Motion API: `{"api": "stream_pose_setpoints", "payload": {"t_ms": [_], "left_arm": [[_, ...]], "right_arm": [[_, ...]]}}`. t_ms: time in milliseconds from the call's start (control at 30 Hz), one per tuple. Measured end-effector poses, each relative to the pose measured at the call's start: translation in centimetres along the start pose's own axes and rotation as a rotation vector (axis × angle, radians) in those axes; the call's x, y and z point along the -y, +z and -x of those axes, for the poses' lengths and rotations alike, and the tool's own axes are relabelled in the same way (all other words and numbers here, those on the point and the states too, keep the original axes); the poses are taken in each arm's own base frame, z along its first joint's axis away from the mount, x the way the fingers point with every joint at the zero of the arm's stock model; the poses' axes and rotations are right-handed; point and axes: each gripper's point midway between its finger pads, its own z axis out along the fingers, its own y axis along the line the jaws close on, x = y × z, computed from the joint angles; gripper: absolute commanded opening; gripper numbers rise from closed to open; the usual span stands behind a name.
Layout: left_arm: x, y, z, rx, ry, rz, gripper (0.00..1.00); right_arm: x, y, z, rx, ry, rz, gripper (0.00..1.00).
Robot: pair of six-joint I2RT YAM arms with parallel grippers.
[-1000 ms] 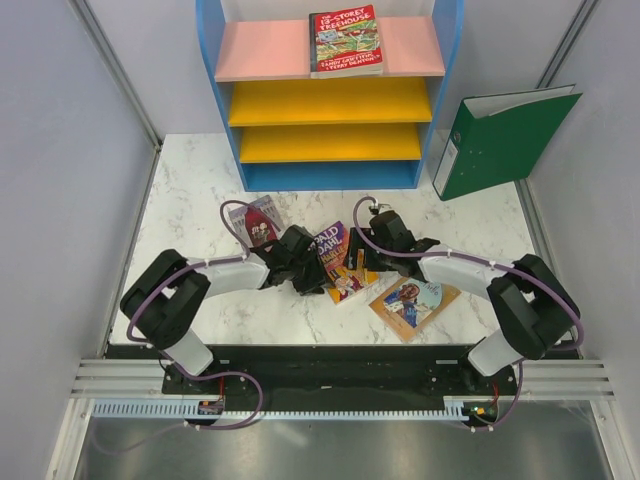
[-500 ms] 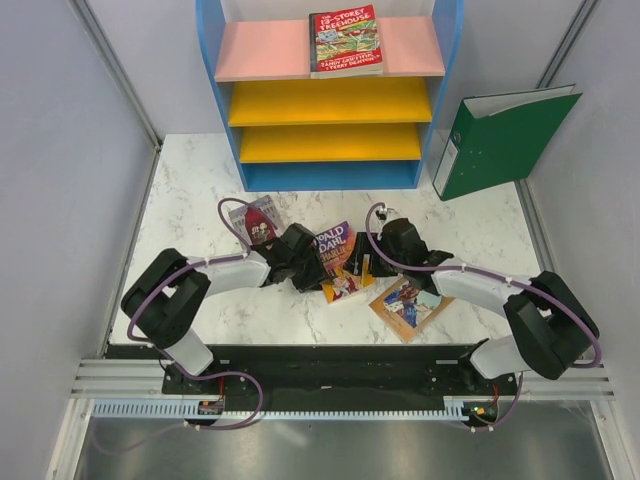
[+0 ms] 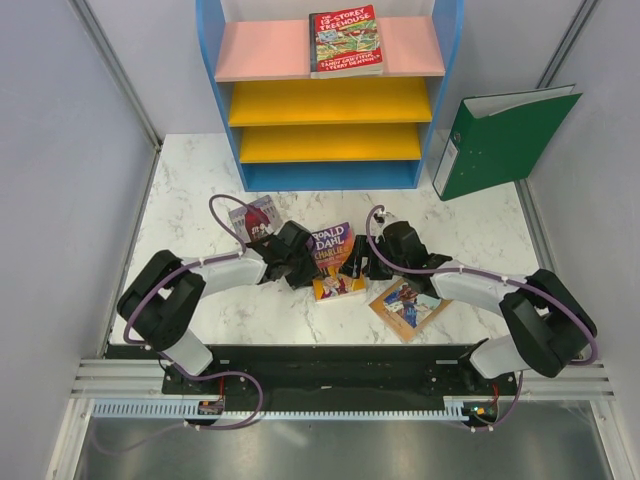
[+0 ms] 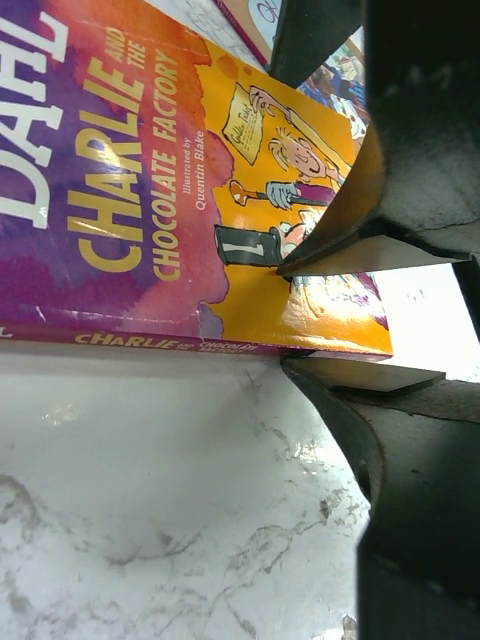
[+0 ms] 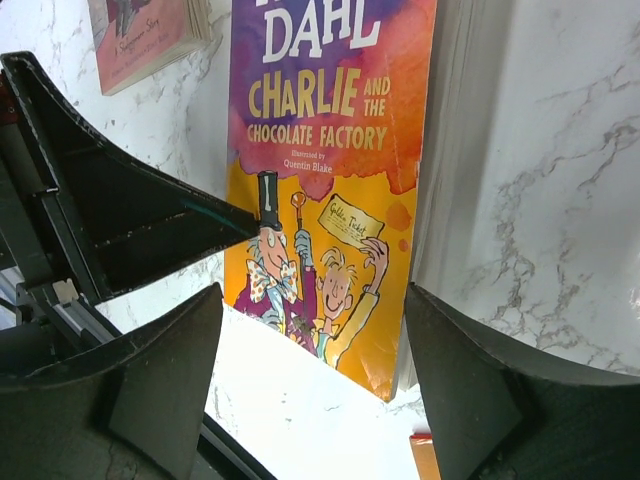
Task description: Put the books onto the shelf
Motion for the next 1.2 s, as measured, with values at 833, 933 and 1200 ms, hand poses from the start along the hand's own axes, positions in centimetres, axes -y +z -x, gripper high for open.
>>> {"api": "stream_pose_setpoints", "payload": {"t_ms": [833,933,1200], "left_arm": [[-1.5,-0.3,1.9,0.024,-0.042,0.038,0.45],[-1.5,-0.2,1.9,0.021,-0.037,0.038,0.45],[-1.3,0.0,1.9,0.011,-0.028,0.041,0.45]], "right_arm": [[1.1,2.0,-1.8,-0.018,0.091,0.013,0.77],[0.6,1.9,-2.1,-0.010,0.094,0.063,0.75],[0.0,1.7,-2.2,0.023,0.100,0.128,0.65]]}}
